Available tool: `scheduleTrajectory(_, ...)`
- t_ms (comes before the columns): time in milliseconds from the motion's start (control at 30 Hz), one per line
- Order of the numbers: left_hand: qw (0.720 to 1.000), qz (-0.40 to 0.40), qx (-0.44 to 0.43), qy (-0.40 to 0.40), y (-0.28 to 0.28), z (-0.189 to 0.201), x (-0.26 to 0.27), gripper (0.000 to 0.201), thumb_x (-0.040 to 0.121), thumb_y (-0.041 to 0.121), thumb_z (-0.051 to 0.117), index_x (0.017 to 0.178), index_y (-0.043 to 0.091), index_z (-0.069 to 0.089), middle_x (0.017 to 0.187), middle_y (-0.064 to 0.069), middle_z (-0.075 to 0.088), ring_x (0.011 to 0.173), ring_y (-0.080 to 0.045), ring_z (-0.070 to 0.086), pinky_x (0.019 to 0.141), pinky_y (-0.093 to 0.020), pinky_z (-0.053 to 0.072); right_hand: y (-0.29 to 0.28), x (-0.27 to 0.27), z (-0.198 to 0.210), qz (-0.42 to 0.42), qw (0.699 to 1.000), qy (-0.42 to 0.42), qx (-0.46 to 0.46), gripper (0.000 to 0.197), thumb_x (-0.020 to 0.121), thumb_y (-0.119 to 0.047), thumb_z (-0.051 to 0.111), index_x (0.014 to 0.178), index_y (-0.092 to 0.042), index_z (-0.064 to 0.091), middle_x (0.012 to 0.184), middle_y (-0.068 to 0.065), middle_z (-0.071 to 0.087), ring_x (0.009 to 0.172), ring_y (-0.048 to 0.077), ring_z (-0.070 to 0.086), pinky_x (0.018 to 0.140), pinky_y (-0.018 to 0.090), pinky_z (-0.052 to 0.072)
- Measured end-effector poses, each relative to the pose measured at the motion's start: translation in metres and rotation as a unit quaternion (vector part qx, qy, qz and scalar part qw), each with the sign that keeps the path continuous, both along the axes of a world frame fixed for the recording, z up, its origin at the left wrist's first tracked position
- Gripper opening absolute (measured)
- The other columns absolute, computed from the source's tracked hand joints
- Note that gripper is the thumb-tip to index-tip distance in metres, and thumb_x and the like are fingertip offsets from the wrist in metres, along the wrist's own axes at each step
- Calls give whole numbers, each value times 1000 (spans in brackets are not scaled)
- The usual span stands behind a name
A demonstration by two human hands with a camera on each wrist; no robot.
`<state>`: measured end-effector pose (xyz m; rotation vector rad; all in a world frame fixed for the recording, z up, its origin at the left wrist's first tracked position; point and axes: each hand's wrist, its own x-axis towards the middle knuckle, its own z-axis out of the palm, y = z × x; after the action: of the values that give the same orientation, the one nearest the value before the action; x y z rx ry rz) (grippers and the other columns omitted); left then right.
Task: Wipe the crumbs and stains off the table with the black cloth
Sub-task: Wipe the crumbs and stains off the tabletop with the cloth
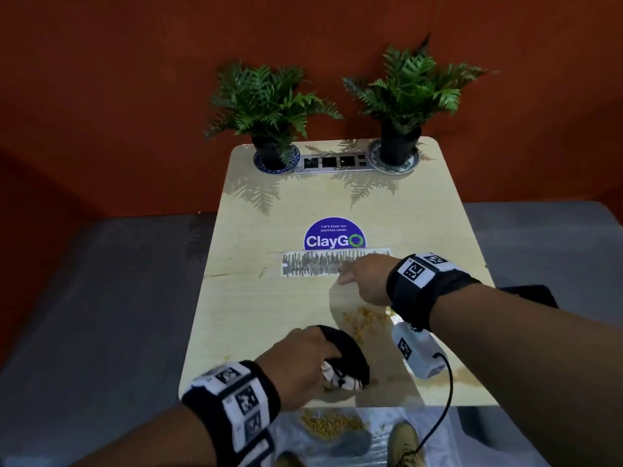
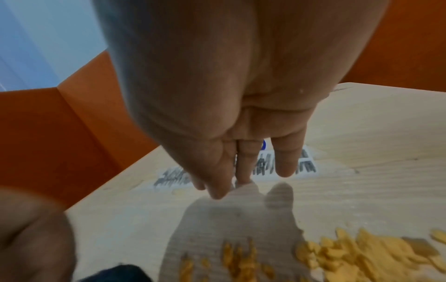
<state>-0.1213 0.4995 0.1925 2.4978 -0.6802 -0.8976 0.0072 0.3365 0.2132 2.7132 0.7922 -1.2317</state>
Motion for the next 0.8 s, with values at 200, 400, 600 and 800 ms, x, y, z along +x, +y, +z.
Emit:
scheduleTrajectory(200, 995, 47, 3, -89, -3, 45, 103, 27, 89, 11, 46, 110, 11, 63, 108, -14, 66, 103, -31, 59, 85, -35, 49, -22, 11, 8, -53, 995, -71, 50, 41, 90, -6, 50, 126, -24, 61, 124, 5, 65, 114, 26, 59, 85, 31, 47)
scheduleTrajectory(400, 990, 68, 62, -107, -46, -2, 115, 46, 82, 21, 51, 127, 20, 59, 123, -15, 56, 116, -37, 51, 98, -45, 45, -38, 10, -9, -70, 994, -81, -22, 29, 89, -15, 54, 117, -17, 62, 112, 9, 68, 95, 27, 65, 80, 32, 53)
scheduleTrajectory(600, 987, 57, 72, -135, -63, -34, 51, 47, 81, 27, 58, 128, 23, 58, 123, -8, 49, 111, -33, 47, 96, -40, 45, -53, 1, -7, 10, 998, -60, -18, 37, 93, -17, 50, 129, -20, 54, 147, 12, 41, 122, 30, 52, 99, 36, 45)
scheduleTrajectory(800, 995, 29, 62, -73, -73, -29, 2, 48, 89, 17, 54, 137, 24, 50, 129, -6, 43, 118, -32, 41, 101, -41, 42, -60, -3, 1, 6, 999, -13, -49, 74, 86, 7, 49, 150, -26, 28, 163, 1, 8, 146, 23, 22, 111, 32, 30)
